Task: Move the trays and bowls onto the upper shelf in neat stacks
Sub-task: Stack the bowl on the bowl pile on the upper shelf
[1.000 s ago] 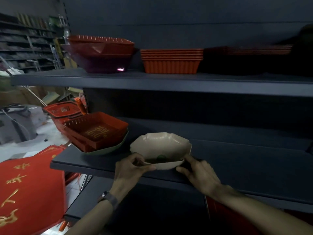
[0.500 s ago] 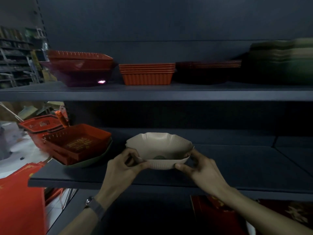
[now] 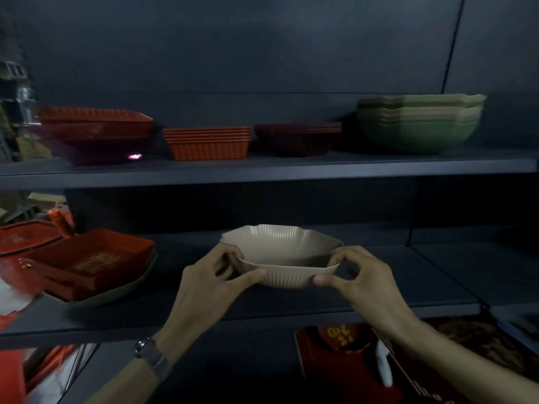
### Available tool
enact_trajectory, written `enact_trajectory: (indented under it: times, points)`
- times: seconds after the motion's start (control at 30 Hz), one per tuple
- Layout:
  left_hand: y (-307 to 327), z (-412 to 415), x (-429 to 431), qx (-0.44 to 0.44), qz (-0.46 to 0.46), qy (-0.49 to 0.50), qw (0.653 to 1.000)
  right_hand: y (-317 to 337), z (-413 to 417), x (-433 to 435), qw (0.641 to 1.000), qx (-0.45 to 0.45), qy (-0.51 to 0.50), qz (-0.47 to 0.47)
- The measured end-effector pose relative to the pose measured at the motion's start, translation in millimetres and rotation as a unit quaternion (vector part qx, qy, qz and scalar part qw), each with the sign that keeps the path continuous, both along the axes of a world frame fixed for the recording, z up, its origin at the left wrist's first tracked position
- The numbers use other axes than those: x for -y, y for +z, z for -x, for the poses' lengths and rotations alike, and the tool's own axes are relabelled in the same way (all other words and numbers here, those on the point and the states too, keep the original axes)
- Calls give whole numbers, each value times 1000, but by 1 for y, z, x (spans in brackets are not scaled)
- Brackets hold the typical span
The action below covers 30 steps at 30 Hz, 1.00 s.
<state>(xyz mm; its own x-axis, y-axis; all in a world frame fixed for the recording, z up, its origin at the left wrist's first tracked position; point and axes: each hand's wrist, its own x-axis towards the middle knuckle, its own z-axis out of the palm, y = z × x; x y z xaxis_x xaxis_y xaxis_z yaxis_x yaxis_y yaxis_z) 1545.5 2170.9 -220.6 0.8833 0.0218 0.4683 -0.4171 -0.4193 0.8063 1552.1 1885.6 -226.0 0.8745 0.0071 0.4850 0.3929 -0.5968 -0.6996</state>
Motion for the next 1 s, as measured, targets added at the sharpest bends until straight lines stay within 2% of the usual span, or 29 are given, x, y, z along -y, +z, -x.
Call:
enact_trajectory:
  times: [0.47, 0.73, 1.0]
  points:
    - [70, 52, 68, -10, -4, -111, 994, 66, 101, 71, 992, 82, -89, 32]
    - [113, 71, 94, 38, -44, -142, 988, 105, 144, 101, 980, 138, -136, 46]
    - [156, 77, 114, 122, -35, -201, 971, 147, 177, 119, 961, 226, -153, 50]
